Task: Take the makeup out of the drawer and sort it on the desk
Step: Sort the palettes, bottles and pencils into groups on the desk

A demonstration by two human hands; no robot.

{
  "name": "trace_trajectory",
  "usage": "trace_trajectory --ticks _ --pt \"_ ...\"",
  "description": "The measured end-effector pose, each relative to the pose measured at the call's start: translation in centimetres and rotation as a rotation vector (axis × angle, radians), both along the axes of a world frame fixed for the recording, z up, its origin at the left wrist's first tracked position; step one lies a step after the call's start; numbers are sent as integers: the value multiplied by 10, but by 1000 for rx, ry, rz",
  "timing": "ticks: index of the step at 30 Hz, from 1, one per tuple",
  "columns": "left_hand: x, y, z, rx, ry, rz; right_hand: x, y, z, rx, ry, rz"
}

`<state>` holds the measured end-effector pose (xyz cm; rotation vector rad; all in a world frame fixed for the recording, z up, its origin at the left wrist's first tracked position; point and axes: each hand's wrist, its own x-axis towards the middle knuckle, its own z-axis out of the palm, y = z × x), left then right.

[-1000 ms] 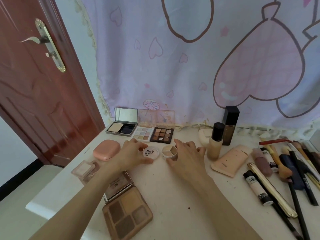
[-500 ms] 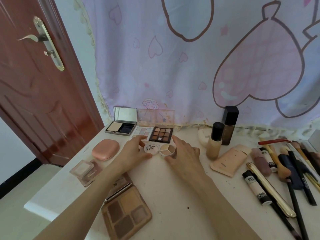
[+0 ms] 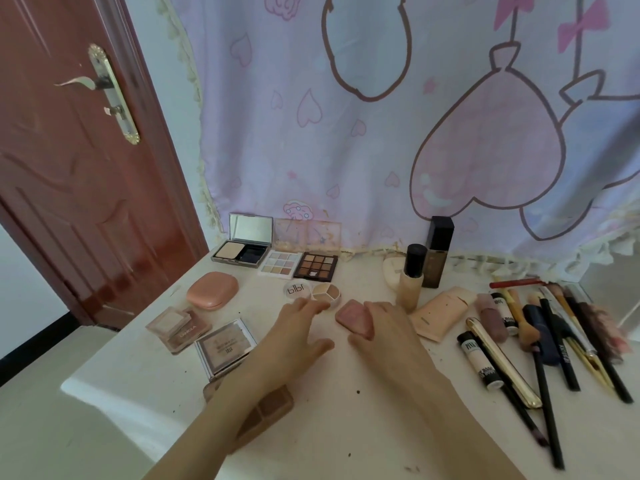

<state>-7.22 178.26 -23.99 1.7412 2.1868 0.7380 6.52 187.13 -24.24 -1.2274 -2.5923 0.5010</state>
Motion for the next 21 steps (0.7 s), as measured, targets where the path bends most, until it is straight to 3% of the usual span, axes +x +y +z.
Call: trace_trajectory --ticks 3,5,10,15,18,21 --pt "9 3 -5 -64 -46 -11 -4 0 -5 69 10 -20" --pt "12 4 -7 -49 -71 28 -3 1 -9 20 124 -30" --pt "16 -1 0 210 -148 48 8 -2 3 -384 620 13" --pt "12 -11 17 491 -94 -18 9 -2 13 -745 796 66" --pt "14 -13 24 530 -57 -34 11 -5 18 -1007 1022 82" --pt "20 -12 23 534 8 -103 9 -10 21 -1122 1116 173"
